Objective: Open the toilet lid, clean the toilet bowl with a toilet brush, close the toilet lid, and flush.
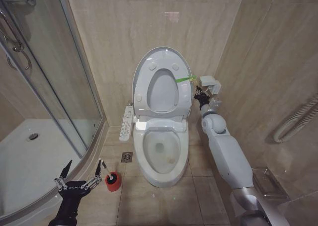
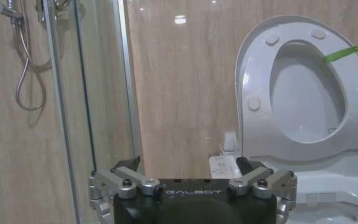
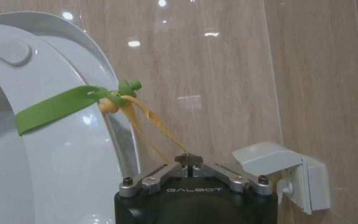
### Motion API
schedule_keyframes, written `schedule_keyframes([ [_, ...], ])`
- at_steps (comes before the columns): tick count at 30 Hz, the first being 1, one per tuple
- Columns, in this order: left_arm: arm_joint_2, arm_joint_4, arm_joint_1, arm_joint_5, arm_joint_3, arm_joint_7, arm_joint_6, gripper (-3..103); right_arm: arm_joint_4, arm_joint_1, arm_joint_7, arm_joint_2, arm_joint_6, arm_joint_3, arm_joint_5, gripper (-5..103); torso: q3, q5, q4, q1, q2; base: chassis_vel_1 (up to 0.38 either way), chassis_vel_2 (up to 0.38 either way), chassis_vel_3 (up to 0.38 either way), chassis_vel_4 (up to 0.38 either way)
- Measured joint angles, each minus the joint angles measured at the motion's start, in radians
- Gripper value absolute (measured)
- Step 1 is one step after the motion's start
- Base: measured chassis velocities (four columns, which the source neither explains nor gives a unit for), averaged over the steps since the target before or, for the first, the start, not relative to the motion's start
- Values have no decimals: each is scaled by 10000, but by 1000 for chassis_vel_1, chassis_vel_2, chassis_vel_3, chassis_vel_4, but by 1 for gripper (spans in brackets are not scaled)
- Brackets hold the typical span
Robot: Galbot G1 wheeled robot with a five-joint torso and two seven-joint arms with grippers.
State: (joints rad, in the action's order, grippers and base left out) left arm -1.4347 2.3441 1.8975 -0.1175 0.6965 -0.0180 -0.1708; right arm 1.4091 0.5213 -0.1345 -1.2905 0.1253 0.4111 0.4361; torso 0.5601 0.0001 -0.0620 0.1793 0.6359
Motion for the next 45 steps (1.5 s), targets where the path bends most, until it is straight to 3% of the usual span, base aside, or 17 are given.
schedule_keyframes([
  [21, 0, 0, -2, 0, 0, 0, 0, 100, 999, 444, -58, 220, -159, 248, -98, 0, 2, -1, 1, 8, -2, -73, 84, 84, -73],
  [22, 1, 0, -1, 0, 0, 0, 0, 100, 1267, 575, -66, 307, -97, 287, -82, 8, 1, -1, 3, 5, -2, 0, 0, 0, 0],
  [29, 0, 0, -1, 0, 0, 0, 0, 100, 2104, 952, -103, 557, 232, 482, 59, 8, -2, 0, -3, -4, 1, 0, 0, 0, 0],
  [30, 0, 0, -1, 0, 0, 0, 0, 100, 2236, 1028, -112, 600, 301, 516, 71, 34, -2, -1, 0, -4, 1, 0, 0, 0, 0],
  [37, 0, 0, -1, 0, 0, 0, 0, 100, 2650, 1491, -50, 746, 454, 639, 81, 34, -1, 0, 2, 0, 1, 0, 0, 0, 0],
  [38, 0, 1, -1, 0, 0, 0, 0, 100, 2745, 1645, -4, 780, 466, 652, 86, 61, -1, 0, 0, 0, 1, 0, 0, 0, 0],
  [42, 0, 0, -1, 0, 0, 0, 0, 100, 3072, 2146, 29, 857, 489, 682, 154, 61, -1, -2, -8, 0, 1, 0, 0, 0, 0],
  [43, 0, 0, -1, 0, -1, 0, 0, 100, 3175, 2310, 30, 859, 492, 681, 171, 88, -1, -2, -7, -1, 1, 0, 0, 0, 0],
  [45, 0, 0, -1, 0, 0, 0, 0, 100, 3224, 2396, 17, 858, 489, 686, 180, 88, -1, 0, -2, -1, 1, 0, 0, 0, 0],
])
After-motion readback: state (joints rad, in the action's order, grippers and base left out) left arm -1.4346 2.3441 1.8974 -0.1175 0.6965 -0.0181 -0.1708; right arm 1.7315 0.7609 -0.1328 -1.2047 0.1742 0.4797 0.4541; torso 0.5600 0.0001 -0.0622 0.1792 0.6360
